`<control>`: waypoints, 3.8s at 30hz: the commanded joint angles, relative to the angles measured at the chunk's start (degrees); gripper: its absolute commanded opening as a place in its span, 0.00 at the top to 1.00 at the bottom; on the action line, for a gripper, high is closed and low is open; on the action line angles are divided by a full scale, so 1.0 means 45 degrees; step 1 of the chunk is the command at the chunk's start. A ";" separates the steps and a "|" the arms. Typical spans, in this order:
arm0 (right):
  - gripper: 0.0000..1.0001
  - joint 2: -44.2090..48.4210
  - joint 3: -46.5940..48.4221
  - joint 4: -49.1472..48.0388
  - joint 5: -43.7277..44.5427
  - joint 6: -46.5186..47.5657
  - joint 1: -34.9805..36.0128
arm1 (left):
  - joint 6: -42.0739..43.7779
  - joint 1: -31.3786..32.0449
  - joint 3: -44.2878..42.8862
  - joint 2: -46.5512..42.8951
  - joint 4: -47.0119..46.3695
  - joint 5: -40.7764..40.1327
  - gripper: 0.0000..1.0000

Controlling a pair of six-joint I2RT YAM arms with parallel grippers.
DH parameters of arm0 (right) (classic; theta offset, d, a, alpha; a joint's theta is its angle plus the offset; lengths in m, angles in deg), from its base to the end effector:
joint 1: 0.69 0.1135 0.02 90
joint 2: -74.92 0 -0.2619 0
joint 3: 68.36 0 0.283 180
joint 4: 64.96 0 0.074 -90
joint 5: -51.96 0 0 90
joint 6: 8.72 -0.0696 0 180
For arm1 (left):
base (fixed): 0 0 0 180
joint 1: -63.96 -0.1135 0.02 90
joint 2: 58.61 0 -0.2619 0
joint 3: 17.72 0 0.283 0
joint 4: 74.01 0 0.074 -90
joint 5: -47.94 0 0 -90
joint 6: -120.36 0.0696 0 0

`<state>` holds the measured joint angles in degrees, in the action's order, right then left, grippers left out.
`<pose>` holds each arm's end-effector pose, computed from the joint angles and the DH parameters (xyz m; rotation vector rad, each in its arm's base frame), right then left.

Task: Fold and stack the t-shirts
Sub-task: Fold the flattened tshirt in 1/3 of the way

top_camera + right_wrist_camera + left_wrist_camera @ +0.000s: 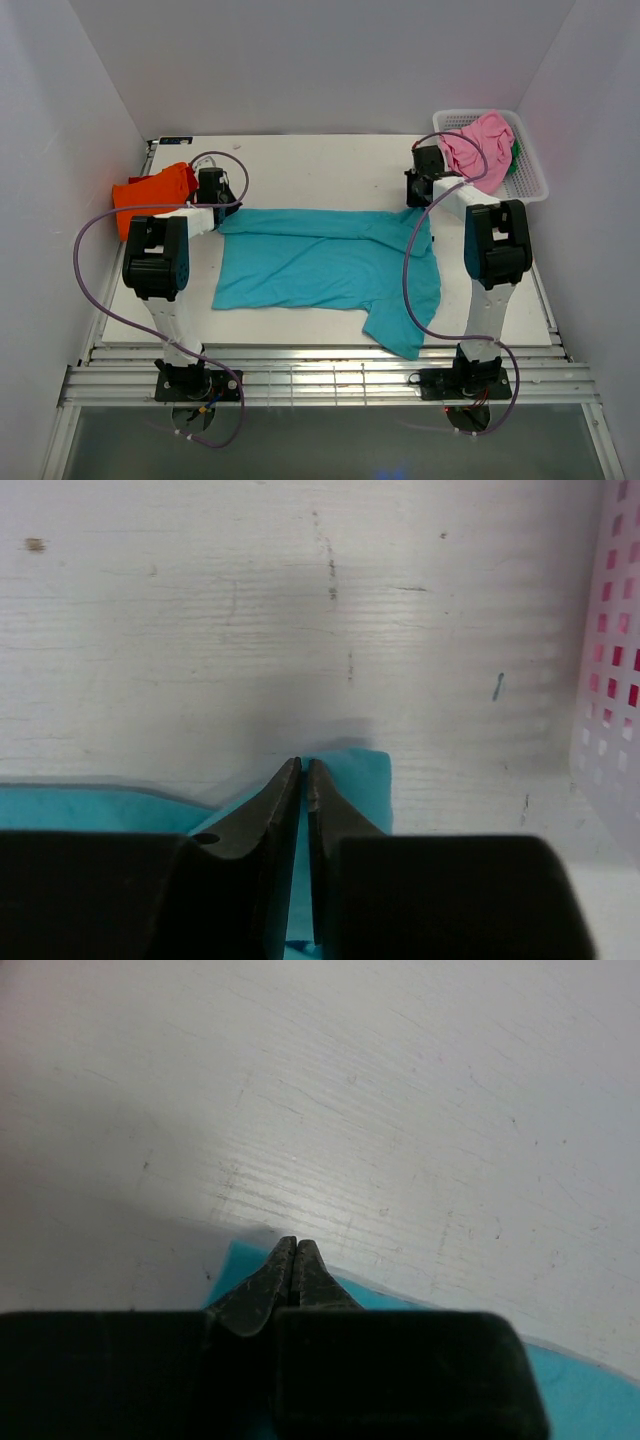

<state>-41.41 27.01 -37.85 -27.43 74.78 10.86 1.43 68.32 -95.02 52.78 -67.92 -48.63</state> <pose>0.4881 0.0867 0.1410 -0.0203 2.3922 -0.0755 0.4585 -0.0270 0.1064 -0.5426 2.2070 -0.1773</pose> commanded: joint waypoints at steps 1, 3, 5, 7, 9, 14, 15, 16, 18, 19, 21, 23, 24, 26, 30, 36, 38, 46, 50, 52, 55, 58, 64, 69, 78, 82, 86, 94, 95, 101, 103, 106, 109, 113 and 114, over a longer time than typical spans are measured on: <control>0.89 -0.0358 0.0315 0.0327 0.0862 0.0058 -0.0203 | 0.0081 0.0066 0.0160 -0.0438 -0.0312 0.0073 0.95; 0.92 -0.0514 0.0334 0.0444 0.1059 0.0058 -0.0301 | 0.0100 0.0047 0.0160 -0.0399 -0.0293 0.0034 1.00; 0.92 -0.0613 0.0373 0.0464 0.1216 0.0097 -0.0398 | 0.0100 0.0047 0.0180 -0.0360 -0.0254 -0.0005 1.00; 0.92 -0.0749 0.0490 0.0523 0.1235 0.0097 -0.0477 | 0.0120 0.0047 0.0160 -0.0301 -0.0215 -0.0083 1.00; 0.92 -0.0924 0.0569 0.0601 0.1391 0.0078 -0.0555 | 0.0120 0.0047 0.0141 -0.0262 -0.0176 -0.0122 1.00; 0.92 -0.1238 0.0764 0.0699 0.1802 0.0156 -0.0712 | 0.0120 0.0066 0.0160 -0.0048 -0.0176 -0.0220 1.00; 0.92 -0.1335 0.0803 0.0718 0.1821 0.0175 -0.0731 | 0.0120 0.0066 0.0141 -0.0009 -0.0176 -0.0220 1.00; 0.92 -0.1394 0.0823 0.0718 0.1899 0.0156 -0.0750 | 0.0100 0.0047 0.0179 0.0050 -0.0195 -0.0239 1.00; 0.92 -0.1530 0.0862 0.0737 0.2055 0.0195 -0.0770 | 0.0061 0.0047 0.0218 0.0187 -0.0215 -0.0220 1.00; 0.92 -0.1589 0.0901 0.0776 0.2230 0.0195 -0.0770 | 0.0061 0.0047 0.0219 0.0226 -0.0234 -0.0239 1.00; 0.92 -0.1706 0.0998 0.0816 0.2174 0.0195 -0.0789 | 0.0061 0.0066 0.0238 0.0304 -0.0254 -0.0279 1.00; 0.92 -0.1920 0.1173 0.0854 0.2095 0.0195 -0.0790 | 0.0003 0.0066 0.0297 0.0324 -0.0273 -0.0395 1.00; 0.92 -0.2057 0.1310 0.0932 0.2056 0.0156 -0.0790 | -0.0075 0.0047 0.0374 0.0227 -0.0409 -0.0377 1.00; 0.92 -0.2155 0.1408 0.0991 0.2036 0.0175 -0.0790 | -0.0114 0.0047 0.0453 -0.0026 -0.0546 -0.0357 1.00; 0.92 -0.2273 0.1545 0.1011 0.2095 0.0156 -0.0790 | 0.0022 0.0047 0.0181 -0.0573 -0.0567 -0.0279 1.00; 0.92 -0.2371 0.1741 0.1089 0.1861 0.0156 -0.0790 | -0.0212 0.0144 0.0432 -0.1159 -0.0798 -0.0530 1.00; 0.92 -0.2390 0.1780 0.1089 0.1822 0.0156 -0.0790 | -0.0076 0.0261 0.0919 -0.1764 -0.1267 -0.0591 1.00; 0.92 -0.2410 0.1819 0.1148 0.1724 0.0175 -0.0790 | -0.0035 0.0769 0.1273 -0.2938 -0.1310 -0.0571 1.00; 0.92 -0.2351 0.1722 0.1148 0.1705 0.0156 -0.0790 | -0.0388 0.0789 0.1391 -0.2763 -0.0743 -0.0571 1.00; 0.92 -0.2332 0.1702 0.1148 0.1666 0.0137 -0.0790 | -0.0485 0.0789 0.1275 -0.2373 -0.0374 -0.0669 1.00; 0.92 -0.2312 0.1702 0.1148 0.1665 0.0136 -0.0790 | -0.0525 0.0789 0.1157 -0.1884 -0.0215 -0.0670 1.00; 0.92 -0.2312 0.1721 0.1148 0.1646 0.0117 -0.0790 | -0.0622 0.0769 0.0943 -0.1474 0.0019 -0.0455 1.00; 0.92 -0.2312 0.1760 0.1168 0.1529 0.0097 -0.0790 | -0.0740 0.0789 0.0590 -0.0888 0.0332 -0.0259 1.00; 0.92 -0.2351 0.1819 0.1187 0.1470 0.0058 -0.0790 | -0.0779 0.0769 0.0454 -0.0517 0.0488 -0.0239 1.00; 0.92 -0.3072 0.2950 0.1694 0.1236 -0.0078 -0.0770 | -0.0896 0.0653 -0.1205 0.1317 0.1308 -0.0728 1.00; 0.92 -0.3737 0.4180 0.2377 0.1294 -0.0059 -0.0809 | -0.0838 0.0477 -0.2161 0.1885 0.1719 -0.0631 1.00; 0.92 -0.4498 0.5547 0.2982 0.1585 0.0175 -0.0790 | -0.0701 0.0418 -0.2865 0.2316 0.2147 -0.0708 1.00; 0.92 -0.4422 0.5667 0.3180 0.1900 0.0254 -0.1121 | -0.0798 0.0340 -0.2379 0.2062 0.1973 -0.0963 1.00; 0.92 -0.4441 0.5667 0.3140 0.1822 0.0273 -0.1141 | -0.0760 0.0340 -0.2437 0.2082 0.1953 -0.0924 1.00; 0.91 -0.4053 0.5511 0.2303 0.1298 0.0468 -0.1161 | -0.0506 0.0340 -0.2886 0.2121 0.1895 -0.0650 1.00; 0.85 -0.3526 0.5083 0.1543 0.0808 0.0605 -0.1161 | -0.0389 0.0340 -0.3140 0.2121 0.1895 -0.0572 1.00; 0.76 -0.1945 0.3756 -0.0429 -0.0460 0.0722 -0.1161 | -0.0116 0.0340 -0.3335 0.2024 0.1642 -0.0240 1.00; 0.71 -0.0206 0.2310 -0.2228 -0.1730 0.0684 -0.1141 | 0.0216 0.0359 -0.3239 0.1732 0.0784 -0.0123 0.98; 0.70 0.0928 0.1819 -0.2564 -0.3332 0.0527 -0.1044 | 0.0666 0.0495 -0.3567 0.1438 -0.0195 -0.0142 0.75; 0.70 0.0988 0.1722 -0.2544 -0.3451 0.0508 -0.0966 | 0.0763 0.0535 -0.3706 0.1399 -0.0176 -0.0142 0.66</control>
<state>-41.17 35.15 -42.68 -36.28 77.25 5.82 2.54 70.47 -108.77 62.68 -65.27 -49.70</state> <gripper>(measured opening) 0.300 0.303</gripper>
